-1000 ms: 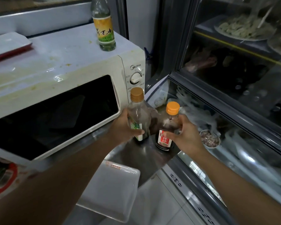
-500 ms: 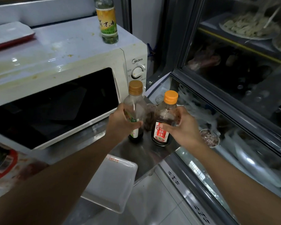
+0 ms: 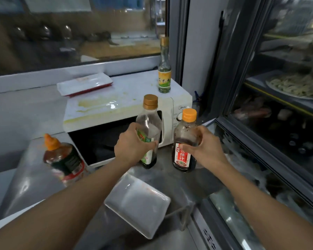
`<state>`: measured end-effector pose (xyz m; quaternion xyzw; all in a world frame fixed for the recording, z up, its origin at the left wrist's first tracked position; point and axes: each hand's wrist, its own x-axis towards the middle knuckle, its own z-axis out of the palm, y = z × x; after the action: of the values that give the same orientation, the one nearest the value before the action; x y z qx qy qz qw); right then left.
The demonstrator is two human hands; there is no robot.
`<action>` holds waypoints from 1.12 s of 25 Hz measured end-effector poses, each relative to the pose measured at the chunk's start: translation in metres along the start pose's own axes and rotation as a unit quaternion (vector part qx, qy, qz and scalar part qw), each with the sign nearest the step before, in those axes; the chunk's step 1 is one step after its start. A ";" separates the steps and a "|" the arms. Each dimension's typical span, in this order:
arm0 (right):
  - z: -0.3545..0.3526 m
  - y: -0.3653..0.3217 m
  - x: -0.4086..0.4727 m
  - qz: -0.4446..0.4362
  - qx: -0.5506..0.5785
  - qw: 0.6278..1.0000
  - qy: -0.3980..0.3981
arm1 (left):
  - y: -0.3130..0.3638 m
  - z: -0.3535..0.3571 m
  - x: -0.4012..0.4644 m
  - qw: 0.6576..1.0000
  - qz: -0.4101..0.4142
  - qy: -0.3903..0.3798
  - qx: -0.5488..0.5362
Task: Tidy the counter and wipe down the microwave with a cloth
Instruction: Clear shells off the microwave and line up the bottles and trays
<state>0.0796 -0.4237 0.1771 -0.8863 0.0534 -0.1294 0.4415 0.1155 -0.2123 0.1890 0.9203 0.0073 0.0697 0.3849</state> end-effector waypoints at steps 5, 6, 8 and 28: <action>0.000 -0.059 -0.002 -0.071 0.003 0.997 -0.025 | 0.005 -0.072 -0.031 0.997 -0.020 0.071 0.000; 0.002 -0.070 -0.003 -0.080 0.004 0.996 -0.033 | 0.005 -0.084 -0.037 0.997 -0.023 0.080 0.000; 0.007 -0.095 -0.007 -0.102 0.008 0.994 -0.046 | 0.000 -0.109 -0.053 0.994 -0.026 0.106 -0.003; 0.148 -0.303 -0.187 -0.213 0.058 0.966 -0.136 | -0.147 -0.354 -0.251 0.968 -0.110 0.225 0.033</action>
<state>-0.0650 -0.0880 0.2990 -0.8592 -0.2046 -0.1018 0.4578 -0.1744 0.1245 0.2995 0.8868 0.1975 0.2314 0.3479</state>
